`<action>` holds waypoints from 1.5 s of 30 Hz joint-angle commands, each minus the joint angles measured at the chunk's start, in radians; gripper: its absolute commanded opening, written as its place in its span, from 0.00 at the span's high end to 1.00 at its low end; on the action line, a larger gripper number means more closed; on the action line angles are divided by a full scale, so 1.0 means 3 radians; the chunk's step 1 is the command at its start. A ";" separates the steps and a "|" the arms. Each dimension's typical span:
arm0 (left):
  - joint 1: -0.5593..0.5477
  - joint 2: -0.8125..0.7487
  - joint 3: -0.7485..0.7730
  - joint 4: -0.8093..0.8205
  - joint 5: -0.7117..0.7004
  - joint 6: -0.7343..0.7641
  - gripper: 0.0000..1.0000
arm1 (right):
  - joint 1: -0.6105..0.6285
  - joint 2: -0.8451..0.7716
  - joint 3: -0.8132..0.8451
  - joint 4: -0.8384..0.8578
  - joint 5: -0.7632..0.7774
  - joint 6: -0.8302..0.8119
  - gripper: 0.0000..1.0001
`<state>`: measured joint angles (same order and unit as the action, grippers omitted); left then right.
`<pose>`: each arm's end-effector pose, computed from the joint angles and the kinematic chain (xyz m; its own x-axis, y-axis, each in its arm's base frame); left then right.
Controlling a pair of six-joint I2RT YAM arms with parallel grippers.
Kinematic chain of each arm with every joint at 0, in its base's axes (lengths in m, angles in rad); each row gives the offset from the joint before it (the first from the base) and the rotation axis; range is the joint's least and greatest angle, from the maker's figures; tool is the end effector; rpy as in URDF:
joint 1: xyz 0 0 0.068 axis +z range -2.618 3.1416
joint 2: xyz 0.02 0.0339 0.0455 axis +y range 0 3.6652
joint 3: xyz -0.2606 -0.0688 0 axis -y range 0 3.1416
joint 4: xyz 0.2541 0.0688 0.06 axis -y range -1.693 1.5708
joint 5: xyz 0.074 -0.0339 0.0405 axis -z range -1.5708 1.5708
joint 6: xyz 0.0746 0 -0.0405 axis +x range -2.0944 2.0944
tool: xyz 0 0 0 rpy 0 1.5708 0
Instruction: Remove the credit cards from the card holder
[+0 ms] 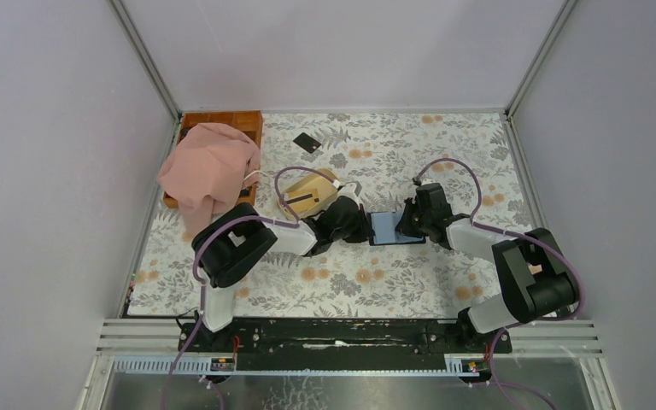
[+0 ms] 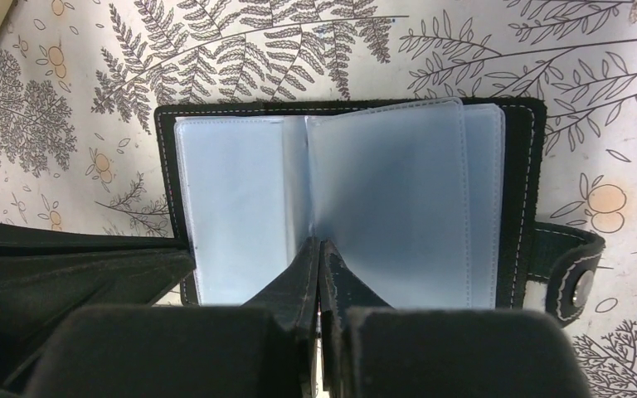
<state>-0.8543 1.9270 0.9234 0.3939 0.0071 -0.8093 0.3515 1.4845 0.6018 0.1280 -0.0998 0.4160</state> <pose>0.2753 -0.3169 0.0906 -0.8081 -0.1742 -0.5627 0.2508 0.7627 -0.5962 0.2915 0.1148 0.1134 -0.7543 0.1517 -0.6388 -0.1158 0.9270 0.3568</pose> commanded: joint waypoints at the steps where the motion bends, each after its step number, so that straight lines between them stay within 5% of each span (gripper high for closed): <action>1: -0.0002 0.0121 0.0136 0.0146 0.0174 0.0006 0.86 | 0.0018 0.0028 0.0046 0.0134 -0.0072 0.0008 1.00; 16: -0.0026 0.0077 -0.0103 0.1139 0.0514 -0.0240 0.89 | 0.0015 0.0044 0.0013 0.0173 -0.0136 0.0042 1.00; 36: 0.0055 0.0204 0.0070 0.1243 0.0541 -0.0279 0.88 | 0.0017 -0.0153 -0.0108 0.0164 -0.0196 0.0112 1.00; 45: 0.0075 0.0451 0.0393 0.1109 0.0625 -0.0223 0.88 | 0.0010 -0.0771 -0.0139 -0.0094 0.0434 0.0299 0.94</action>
<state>-0.8413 2.0174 0.9882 0.7101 0.1783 -0.8898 0.3462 1.3632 0.5591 0.1333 -0.0769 0.4664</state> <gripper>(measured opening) 0.121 0.025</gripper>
